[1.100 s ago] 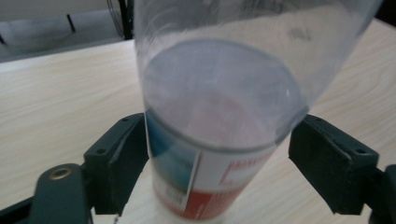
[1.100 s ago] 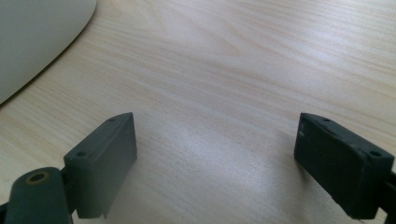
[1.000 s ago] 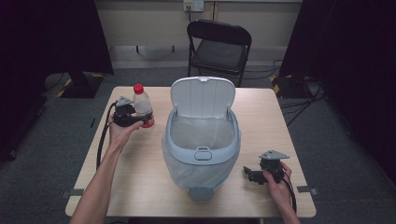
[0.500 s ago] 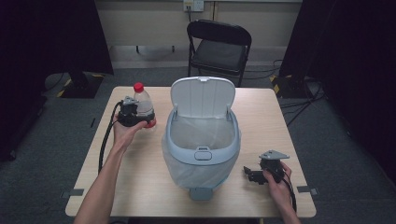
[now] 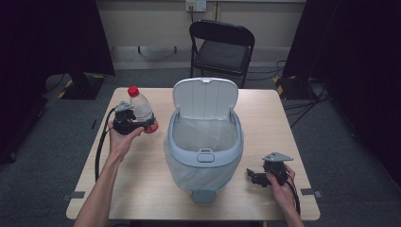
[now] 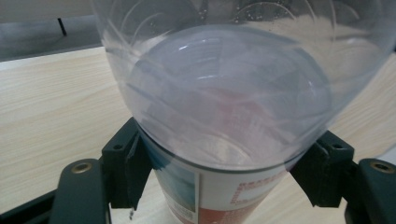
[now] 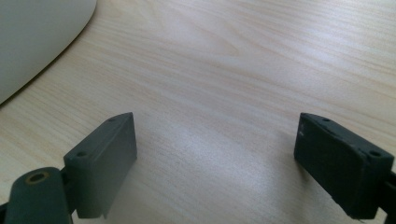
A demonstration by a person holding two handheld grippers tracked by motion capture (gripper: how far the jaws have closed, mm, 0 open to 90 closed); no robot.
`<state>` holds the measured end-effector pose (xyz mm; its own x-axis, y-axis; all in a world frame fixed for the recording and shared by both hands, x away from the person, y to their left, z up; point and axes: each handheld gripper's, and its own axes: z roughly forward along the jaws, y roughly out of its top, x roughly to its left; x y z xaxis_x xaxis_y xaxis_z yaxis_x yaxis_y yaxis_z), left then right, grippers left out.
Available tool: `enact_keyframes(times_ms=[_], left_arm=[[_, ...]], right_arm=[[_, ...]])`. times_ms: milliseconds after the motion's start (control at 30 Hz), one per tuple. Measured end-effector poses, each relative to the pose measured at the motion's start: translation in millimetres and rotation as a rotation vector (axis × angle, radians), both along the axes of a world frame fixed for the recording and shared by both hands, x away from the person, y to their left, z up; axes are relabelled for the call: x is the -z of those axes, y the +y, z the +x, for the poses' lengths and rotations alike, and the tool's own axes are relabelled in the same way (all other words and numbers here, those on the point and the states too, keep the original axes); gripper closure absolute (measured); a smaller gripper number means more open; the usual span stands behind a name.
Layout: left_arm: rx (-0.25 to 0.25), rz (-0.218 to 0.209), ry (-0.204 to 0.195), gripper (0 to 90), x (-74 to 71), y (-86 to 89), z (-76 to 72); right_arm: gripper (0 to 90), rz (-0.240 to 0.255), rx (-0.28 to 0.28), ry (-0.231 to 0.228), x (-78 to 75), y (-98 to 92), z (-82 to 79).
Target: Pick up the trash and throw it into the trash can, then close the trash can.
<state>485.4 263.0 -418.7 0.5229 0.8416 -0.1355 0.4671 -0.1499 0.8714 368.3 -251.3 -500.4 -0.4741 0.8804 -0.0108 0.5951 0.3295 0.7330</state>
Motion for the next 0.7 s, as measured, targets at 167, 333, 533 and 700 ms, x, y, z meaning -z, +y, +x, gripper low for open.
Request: enact_keyframes(times_ms=[167, 333, 533, 700], left_arm=[[0.009, 0.000, -0.055, 28.9, -16.6, 0.3, -15.0], [0.012, -0.007, -0.090, 28.9, -29.0, 3.7, -30.0], [0.024, -0.059, -0.119, 29.0, -41.4, 9.5, -49.1], [0.040, -0.107, -0.136, 28.9, -44.1, 21.0, -68.8]], right_arm=[[11.9, 0.000, 0.000, 0.000, 0.0, 0.0, 0.0], [11.9, 0.002, -0.001, 0.000, 0.1, 0.0, 0.0], [12.0, -0.001, 0.000, 0.000, 0.0, 0.0, 0.0], [12.0, -0.001, 0.000, -0.001, 0.0, 0.0, 0.1]])
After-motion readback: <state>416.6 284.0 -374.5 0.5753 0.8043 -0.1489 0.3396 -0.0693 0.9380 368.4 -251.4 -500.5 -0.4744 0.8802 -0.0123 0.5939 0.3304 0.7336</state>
